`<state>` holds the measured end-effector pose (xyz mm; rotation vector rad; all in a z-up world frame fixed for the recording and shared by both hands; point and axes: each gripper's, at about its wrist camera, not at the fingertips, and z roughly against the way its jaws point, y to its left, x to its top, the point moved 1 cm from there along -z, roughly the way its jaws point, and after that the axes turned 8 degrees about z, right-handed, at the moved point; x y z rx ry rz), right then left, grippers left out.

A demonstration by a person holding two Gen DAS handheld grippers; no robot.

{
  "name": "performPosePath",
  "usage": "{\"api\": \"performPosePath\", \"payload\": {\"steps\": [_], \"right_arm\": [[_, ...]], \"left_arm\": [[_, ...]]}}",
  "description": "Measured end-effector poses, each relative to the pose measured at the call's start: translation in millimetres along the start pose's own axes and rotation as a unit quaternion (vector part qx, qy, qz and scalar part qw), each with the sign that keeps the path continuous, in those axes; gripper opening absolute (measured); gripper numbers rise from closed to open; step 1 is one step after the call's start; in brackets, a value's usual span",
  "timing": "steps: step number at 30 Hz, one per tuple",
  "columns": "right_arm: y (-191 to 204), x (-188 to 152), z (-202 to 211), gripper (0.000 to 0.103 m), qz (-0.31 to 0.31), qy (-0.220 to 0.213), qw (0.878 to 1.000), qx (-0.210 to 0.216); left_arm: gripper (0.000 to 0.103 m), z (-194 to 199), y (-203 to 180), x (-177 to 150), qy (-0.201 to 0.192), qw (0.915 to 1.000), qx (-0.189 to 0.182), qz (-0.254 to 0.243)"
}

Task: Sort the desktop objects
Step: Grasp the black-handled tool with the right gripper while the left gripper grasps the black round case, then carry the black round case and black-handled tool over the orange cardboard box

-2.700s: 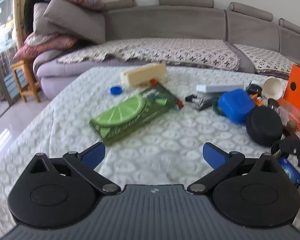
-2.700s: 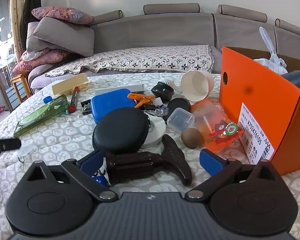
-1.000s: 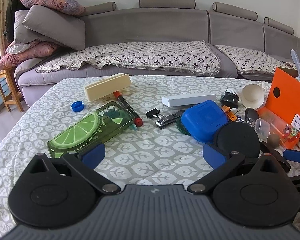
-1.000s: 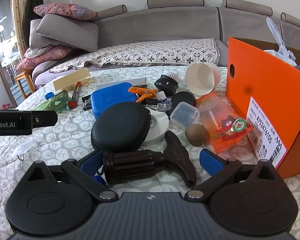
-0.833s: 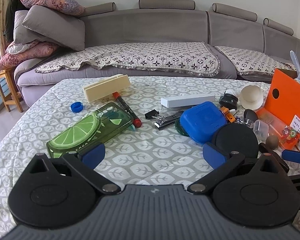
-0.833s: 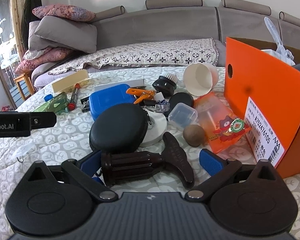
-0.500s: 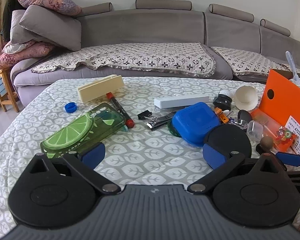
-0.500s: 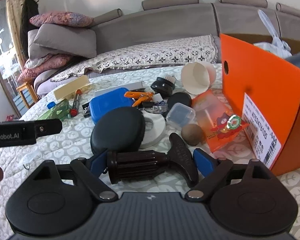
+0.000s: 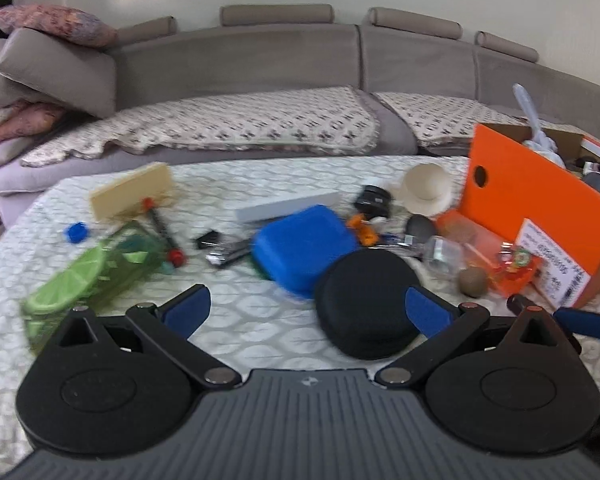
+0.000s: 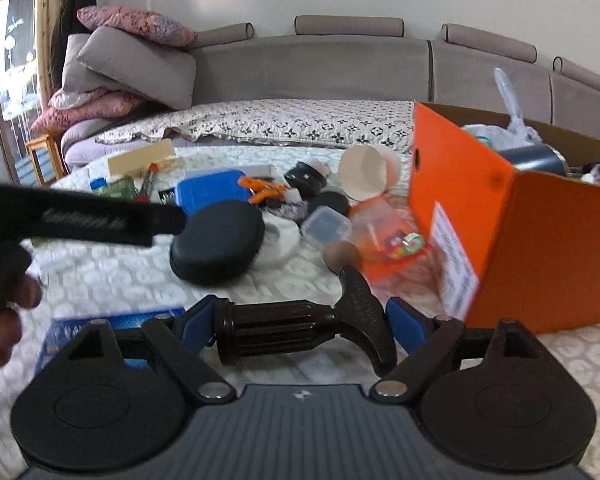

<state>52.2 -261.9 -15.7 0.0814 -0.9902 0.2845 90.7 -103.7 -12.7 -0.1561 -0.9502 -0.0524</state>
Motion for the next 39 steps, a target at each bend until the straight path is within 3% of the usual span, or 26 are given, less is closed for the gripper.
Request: {"api": "performPosePath", "payload": {"steps": [3,11,12,13,24,31,39], "right_arm": [[-7.6,-4.6,6.1,0.09,-0.004,-0.001,1.0,-0.003],[-15.8,-7.9,18.7,0.09,-0.014,-0.016,1.0,-0.009],[-15.8,-7.6,20.3,0.09,-0.014,-0.018,1.0,-0.009],[-15.6,-7.9,22.8,0.09,-0.014,-0.021,1.0,-0.009],[-9.6,6.4,52.6,0.09,-0.019,-0.058,0.998,-0.019],[-6.3,20.8,66.6,0.09,-0.018,-0.088,0.995,-0.034],[-11.4,27.9,82.3,0.09,-0.015,-0.091,0.993,-0.077]], "left_arm": [[0.103,-10.7,-13.0,2.4,0.014,0.9999,-0.009,0.004],[0.102,-50.2,-24.5,-3.6,0.084,0.9962,0.02,0.006],[0.086,-51.3,-23.7,-5.5,0.09,0.9957,0.02,0.004],[0.079,-49.6,-22.6,-5.7,0.095,0.9954,0.003,0.006],[0.077,12.6,-13.7,6.6,0.032,0.9986,0.035,0.022],[0.077,31.3,-17.5,19.7,0.005,0.9984,0.054,0.018],[0.077,60.1,-16.5,22.3,-0.02,0.9981,0.056,0.018]]}}
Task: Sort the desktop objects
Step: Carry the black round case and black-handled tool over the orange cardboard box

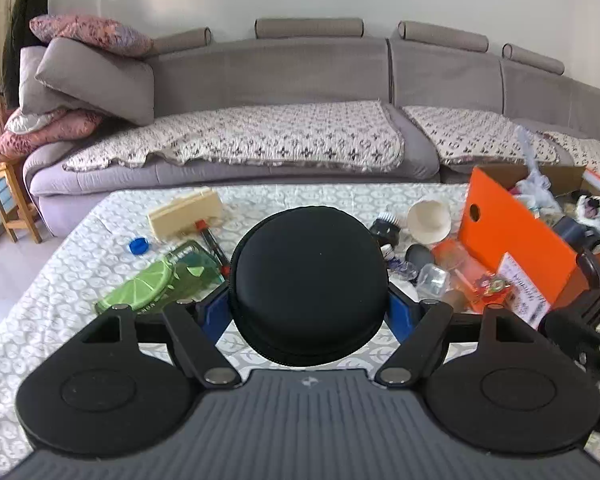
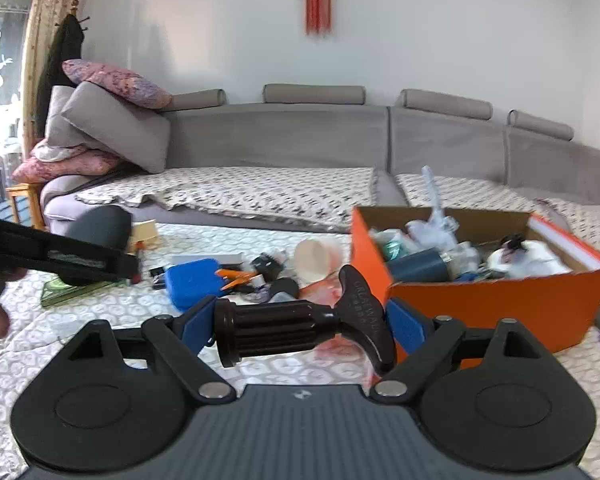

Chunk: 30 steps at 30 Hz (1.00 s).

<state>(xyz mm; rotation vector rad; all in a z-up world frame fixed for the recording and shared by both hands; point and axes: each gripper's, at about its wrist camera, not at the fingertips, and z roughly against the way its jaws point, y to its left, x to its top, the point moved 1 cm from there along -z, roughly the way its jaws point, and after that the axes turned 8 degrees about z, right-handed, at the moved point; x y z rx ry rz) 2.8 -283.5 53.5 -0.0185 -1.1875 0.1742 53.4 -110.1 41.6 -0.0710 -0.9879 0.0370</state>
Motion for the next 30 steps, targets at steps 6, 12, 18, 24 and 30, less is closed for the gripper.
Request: {"api": "performPosePath", "payload": {"steps": [6,12,18,24,30], "right_arm": [[-10.1,9.6,17.7,0.09,-0.024,-0.01,1.0,-0.015],[-34.2,21.6,28.8,0.09,-0.028,-0.034,0.999,-0.022],[-77.4,30.5,27.7,0.09,-0.032,-0.045,0.998,-0.043],[-113.4,30.2,13.1,0.09,-0.027,-0.035,0.997,-0.068],[-133.8,30.6,-1.6,0.09,-0.04,-0.05,0.994,-0.087]], "left_arm": [[0.077,27.3,-17.5,-0.4,-0.008,0.9998,-0.018,-0.003],[0.077,29.7,-42.0,11.0,-0.025,0.9996,-0.017,-0.002],[0.077,14.4,-76.7,18.4,-0.028,0.9996,-0.007,-0.009],[0.077,-4.3,-113.7,21.1,-0.031,0.9994,-0.009,-0.012],[0.077,-18.9,-131.3,22.7,-0.03,0.9991,-0.014,-0.027]]}}
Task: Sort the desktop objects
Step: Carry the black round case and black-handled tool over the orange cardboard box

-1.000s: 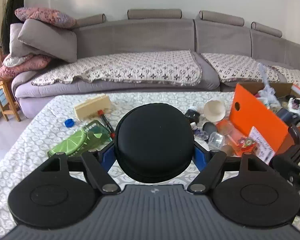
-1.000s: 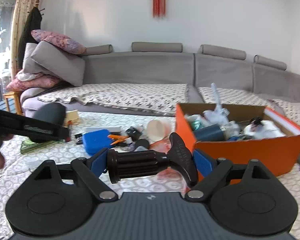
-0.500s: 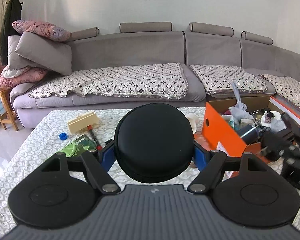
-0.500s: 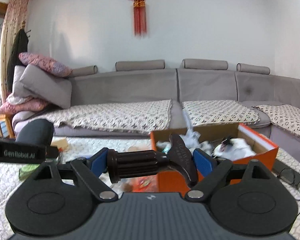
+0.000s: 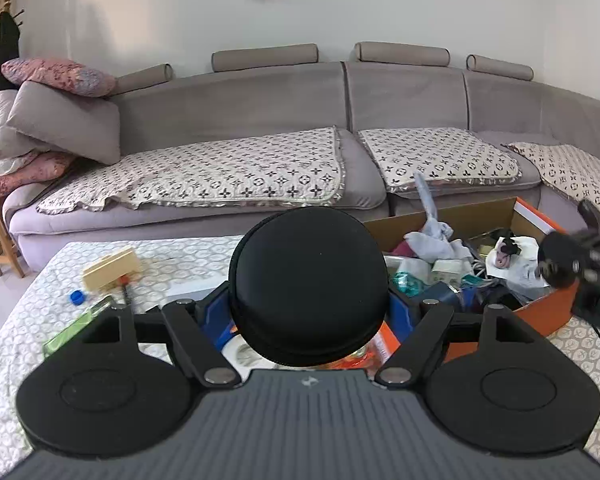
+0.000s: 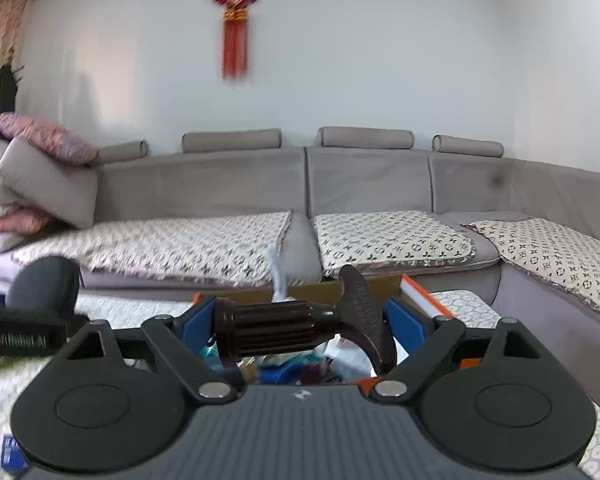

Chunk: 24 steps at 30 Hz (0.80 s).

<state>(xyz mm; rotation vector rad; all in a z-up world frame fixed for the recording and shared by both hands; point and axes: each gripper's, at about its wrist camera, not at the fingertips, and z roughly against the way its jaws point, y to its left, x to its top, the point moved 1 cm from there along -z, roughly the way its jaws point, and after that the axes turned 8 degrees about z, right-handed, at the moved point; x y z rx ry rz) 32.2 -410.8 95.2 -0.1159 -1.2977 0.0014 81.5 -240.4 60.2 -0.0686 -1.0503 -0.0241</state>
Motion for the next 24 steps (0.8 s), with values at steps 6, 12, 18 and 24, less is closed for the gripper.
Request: {"api": "performPosePath", "payload": {"steps": [6,12,18,24], "right_arm": [[-14.6,-3.2,-17.8,0.09,-0.023,-0.034,0.999,-0.026],[-25.8,-2.3,-40.5,0.091,-0.027,-0.03,0.998,-0.039],[-37.5,-5.7,-56.8,0.091,-0.047,-0.017,0.998,-0.047],[-45.2,-11.0,-70.2,0.091,-0.058,0.001,0.997,-0.057]], "left_arm": [[0.077,-16.7,-13.0,-0.1,-0.002,0.9999,0.009,-0.009],[0.077,-27.2,-24.6,1.5,-0.009,0.9996,0.023,-0.015],[0.077,-35.0,-29.5,4.0,-0.004,0.9995,0.026,-0.017],[0.077,-42.0,-40.7,5.7,0.004,0.9996,0.021,-0.021]]}}
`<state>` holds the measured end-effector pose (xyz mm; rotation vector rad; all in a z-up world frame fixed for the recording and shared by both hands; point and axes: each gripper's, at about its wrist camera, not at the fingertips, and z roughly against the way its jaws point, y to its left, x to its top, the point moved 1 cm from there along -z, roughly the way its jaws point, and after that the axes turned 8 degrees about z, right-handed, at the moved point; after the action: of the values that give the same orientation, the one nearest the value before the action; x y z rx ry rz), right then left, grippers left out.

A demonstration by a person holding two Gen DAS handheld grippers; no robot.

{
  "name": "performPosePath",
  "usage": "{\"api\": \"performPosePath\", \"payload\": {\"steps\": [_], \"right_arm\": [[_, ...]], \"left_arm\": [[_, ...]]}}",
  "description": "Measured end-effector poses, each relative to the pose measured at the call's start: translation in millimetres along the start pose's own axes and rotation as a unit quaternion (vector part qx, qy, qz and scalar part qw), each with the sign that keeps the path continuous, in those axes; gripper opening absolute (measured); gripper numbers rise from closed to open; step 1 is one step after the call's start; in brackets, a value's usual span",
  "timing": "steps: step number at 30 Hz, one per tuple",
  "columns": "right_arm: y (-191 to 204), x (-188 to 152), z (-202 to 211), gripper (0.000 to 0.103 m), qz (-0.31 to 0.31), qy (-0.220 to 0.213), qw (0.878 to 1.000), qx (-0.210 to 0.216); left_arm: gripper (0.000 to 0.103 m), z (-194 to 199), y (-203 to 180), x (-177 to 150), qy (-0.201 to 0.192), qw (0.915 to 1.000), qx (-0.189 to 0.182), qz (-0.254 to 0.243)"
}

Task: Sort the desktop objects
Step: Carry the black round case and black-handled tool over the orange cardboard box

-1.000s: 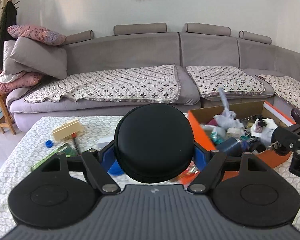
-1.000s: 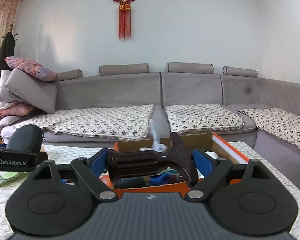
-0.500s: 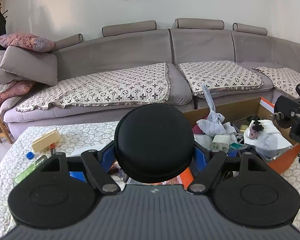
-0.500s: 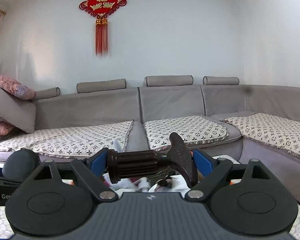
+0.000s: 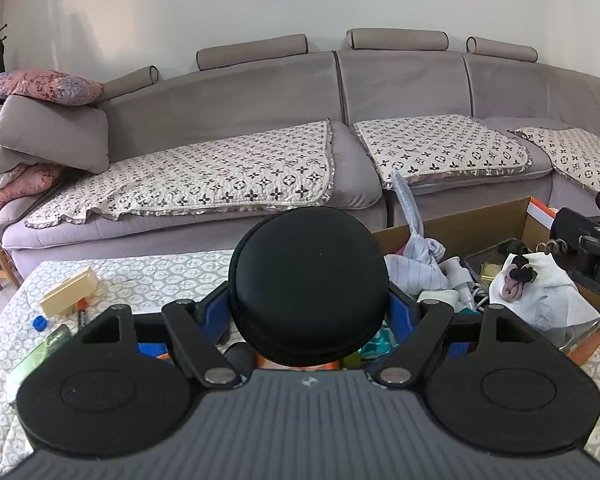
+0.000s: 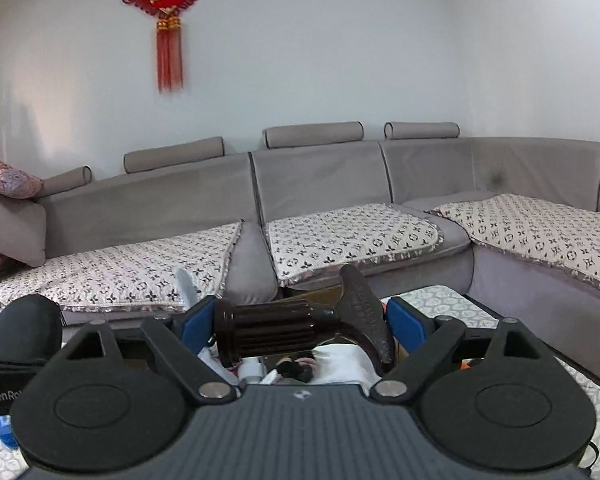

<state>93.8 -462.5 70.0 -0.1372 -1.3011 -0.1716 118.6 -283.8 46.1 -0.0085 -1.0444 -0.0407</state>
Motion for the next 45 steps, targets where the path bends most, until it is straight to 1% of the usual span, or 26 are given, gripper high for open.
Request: {"api": "performPosePath", "payload": {"steps": [5,19,28,45], "right_arm": [[-2.1,0.0,-7.7,0.091,-0.009,0.002,1.0,-0.007],[5.5,0.6,-24.0,0.091,-0.02,0.013,1.0,-0.001],[2.4,-3.7,-32.9,0.091,-0.018,0.028,0.999,-0.015],[0.4,-12.8,-53.7,0.091,-0.02,0.047,0.998,-0.022]], "left_arm": [[0.077,-3.8,-6.0,2.0,0.007,1.0,-0.004,-0.003],[0.078,-9.1,-8.8,7.8,0.014,0.9999,-0.004,-0.003],[0.078,-14.3,-12.7,7.2,0.021,0.9996,-0.017,-0.006],[0.078,-25.6,-19.6,8.3,0.028,0.999,-0.033,-0.012]]}}
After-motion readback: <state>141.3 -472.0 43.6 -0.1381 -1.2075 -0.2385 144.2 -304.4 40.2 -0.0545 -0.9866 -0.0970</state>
